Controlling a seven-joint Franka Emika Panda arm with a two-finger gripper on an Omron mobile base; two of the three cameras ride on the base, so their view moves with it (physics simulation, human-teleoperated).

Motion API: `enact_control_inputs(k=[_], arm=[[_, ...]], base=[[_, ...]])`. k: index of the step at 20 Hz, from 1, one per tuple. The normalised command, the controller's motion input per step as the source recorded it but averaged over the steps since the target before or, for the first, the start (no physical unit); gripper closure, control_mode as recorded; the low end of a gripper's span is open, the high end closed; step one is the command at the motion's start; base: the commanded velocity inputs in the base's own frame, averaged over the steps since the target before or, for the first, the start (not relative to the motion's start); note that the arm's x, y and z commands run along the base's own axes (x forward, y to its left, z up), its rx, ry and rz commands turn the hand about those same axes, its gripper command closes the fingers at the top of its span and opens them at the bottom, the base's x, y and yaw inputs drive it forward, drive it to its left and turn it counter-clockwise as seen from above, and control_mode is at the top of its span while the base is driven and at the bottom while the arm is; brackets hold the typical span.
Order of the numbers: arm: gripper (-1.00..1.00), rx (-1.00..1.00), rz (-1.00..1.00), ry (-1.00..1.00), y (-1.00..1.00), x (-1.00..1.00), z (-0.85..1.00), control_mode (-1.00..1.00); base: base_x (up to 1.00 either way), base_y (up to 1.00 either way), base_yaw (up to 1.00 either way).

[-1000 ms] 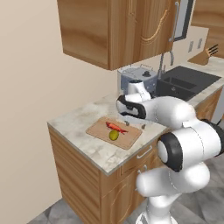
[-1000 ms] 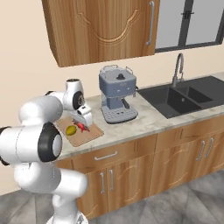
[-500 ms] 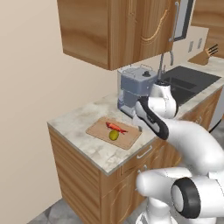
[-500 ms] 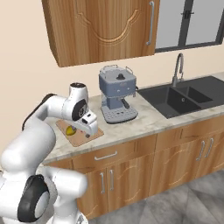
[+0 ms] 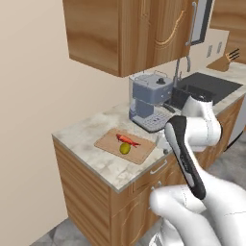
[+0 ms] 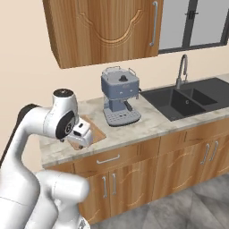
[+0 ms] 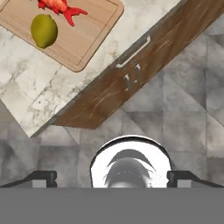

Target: Retrieve a lemon from the fridge and place it on the cutting board with the fish.

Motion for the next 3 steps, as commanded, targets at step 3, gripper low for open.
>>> enact_control_inputs(k=[3], arm=[[-1.00, -0.01, 0.14, -0.11, 0.00, -0.77, 0.48, -1.00]], base=[[0.00, 0.00, 0.00]])
